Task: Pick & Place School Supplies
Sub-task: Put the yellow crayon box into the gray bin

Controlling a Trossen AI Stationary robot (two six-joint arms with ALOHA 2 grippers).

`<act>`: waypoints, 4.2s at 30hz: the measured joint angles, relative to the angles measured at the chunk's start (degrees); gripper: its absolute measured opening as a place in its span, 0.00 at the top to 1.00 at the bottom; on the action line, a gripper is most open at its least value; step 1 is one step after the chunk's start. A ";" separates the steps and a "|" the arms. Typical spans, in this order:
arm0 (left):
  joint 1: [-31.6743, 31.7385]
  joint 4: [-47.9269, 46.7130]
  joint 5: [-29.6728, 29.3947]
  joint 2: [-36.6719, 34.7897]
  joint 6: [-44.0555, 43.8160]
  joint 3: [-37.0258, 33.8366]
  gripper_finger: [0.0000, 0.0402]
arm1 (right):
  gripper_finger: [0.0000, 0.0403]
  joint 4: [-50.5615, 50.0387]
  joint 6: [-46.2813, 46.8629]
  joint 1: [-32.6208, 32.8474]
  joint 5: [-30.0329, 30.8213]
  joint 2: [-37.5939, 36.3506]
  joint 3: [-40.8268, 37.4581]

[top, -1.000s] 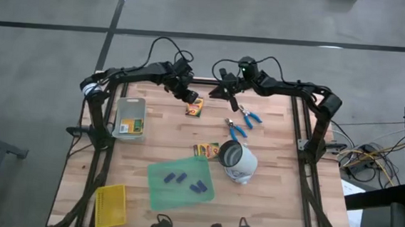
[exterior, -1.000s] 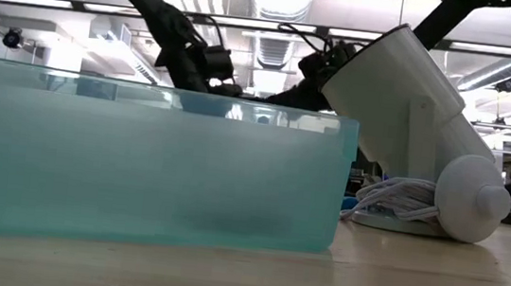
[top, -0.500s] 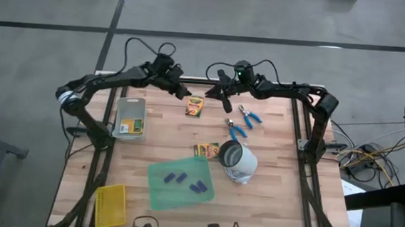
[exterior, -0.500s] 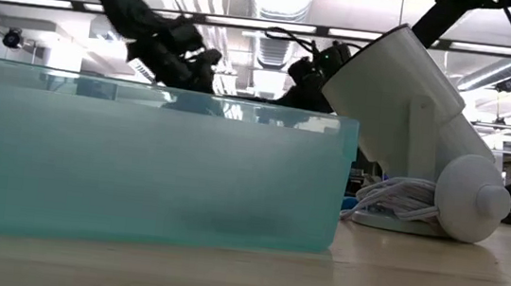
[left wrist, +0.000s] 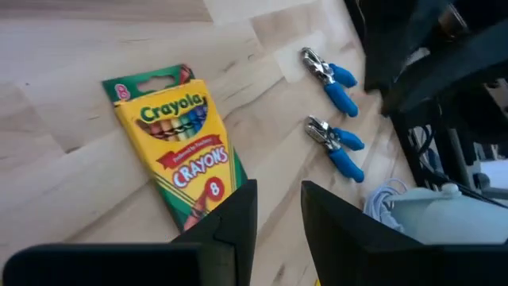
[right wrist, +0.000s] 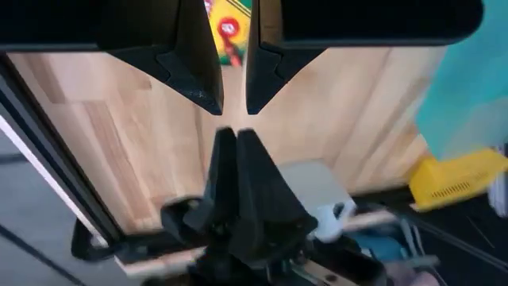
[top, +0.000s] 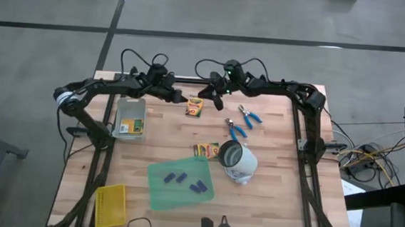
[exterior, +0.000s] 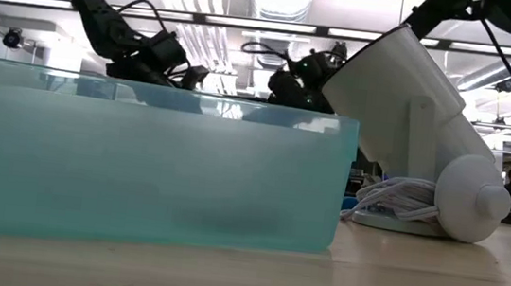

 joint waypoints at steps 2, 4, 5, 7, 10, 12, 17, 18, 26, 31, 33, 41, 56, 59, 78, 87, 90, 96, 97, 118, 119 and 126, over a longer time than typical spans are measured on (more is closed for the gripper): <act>0.00 0.02 -0.22 0.00 -0.10 -0.03 0.74 | 0.86 -9.23 -4.70 0.38 5.00 0.04 3.22; 0.17 0.04 -0.25 0.00 -0.16 -0.04 0.74 | 0.86 -16.75 -8.66 0.86 11.28 0.37 6.08; 0.28 0.04 -0.36 0.00 -0.16 -0.05 0.74 | 0.86 -18.67 -9.99 1.01 12.81 0.66 6.97; 0.58 0.05 -1.09 0.00 -0.16 -0.06 0.74 | 0.86 -19.73 -10.77 1.09 11.72 1.44 7.94; 1.57 0.21 -2.48 0.03 -0.96 -0.06 0.74 | 0.86 -19.57 -8.07 1.09 7.99 3.24 9.02; 2.28 0.23 -2.83 0.34 -2.18 -0.06 0.74 | 0.86 -19.56 -4.25 1.13 8.03 4.59 9.61; 3.06 0.43 -4.12 1.88 -5.82 -0.06 0.74 | 0.86 -19.99 0.90 1.26 8.03 6.34 10.68; 3.06 0.49 -4.49 2.28 -6.70 -0.06 0.74 | 0.86 -19.96 0.92 1.30 8.06 6.26 11.07; 3.06 0.44 -3.87 4.22 -13.93 -0.05 0.74 | 0.86 -24.61 0.69 1.44 8.30 5.92 13.24; 3.08 0.43 -3.86 4.24 -14.73 -0.06 0.74 | 0.86 -37.59 -8.88 1.05 11.04 5.92 17.48; 3.08 0.48 -3.86 4.24 -16.00 -0.06 0.74 | 0.86 -41.46 -10.85 0.87 11.13 5.92 18.75; 3.04 4.50 -2.18 4.24 -18.22 -0.03 0.74 | 0.86 -42.28 -3.20 2.71 9.33 6.98 18.60; 2.91 4.66 -2.37 4.24 -17.28 0.69 0.74 | 0.86 -34.51 1.29 4.80 11.38 7.20 16.93; 2.88 4.65 -2.40 4.24 -16.83 0.69 0.74 | 0.86 -31.47 0.42 3.60 8.31 7.18 16.93; -0.49 4.50 -6.76 10.03 -16.58 2.65 0.74 | 0.86 -13.31 -2.77 -2.28 -15.09 2.10 16.11; -1.35 4.41 1.25 20.60 -16.51 10.65 0.74 | 0.86 -13.84 -3.52 -4.15 -14.75 -1.21 12.27; -1.68 3.43 1.21 23.00 -16.57 12.73 0.74 | 0.86 -13.88 -3.44 -4.87 -14.75 -2.73 9.23; -2.25 -5.91 1.42 25.67 -13.53 18.48 0.74 | 0.86 -11.59 -4.22 -7.16 -14.70 -9.25 0.14; -2.50 -6.27 1.36 25.95 -12.52 19.43 0.74 | 0.86 -10.19 -4.23 -7.61 -14.56 -10.45 -1.41; -7.34 -16.35 -0.01 35.21 -11.66 37.96 0.74 | 0.86 1.49 1.46 -13.90 -11.69 -26.05 -22.65; -7.49 -16.15 -0.11 35.21 -11.78 38.32 0.74 | 0.86 1.51 1.09 -13.86 -11.70 -26.05 -22.65; -9.19 -16.20 -0.19 35.19 -12.57 39.01 0.74 | 0.86 1.61 -0.06 -13.88 -11.73 -26.05 -22.59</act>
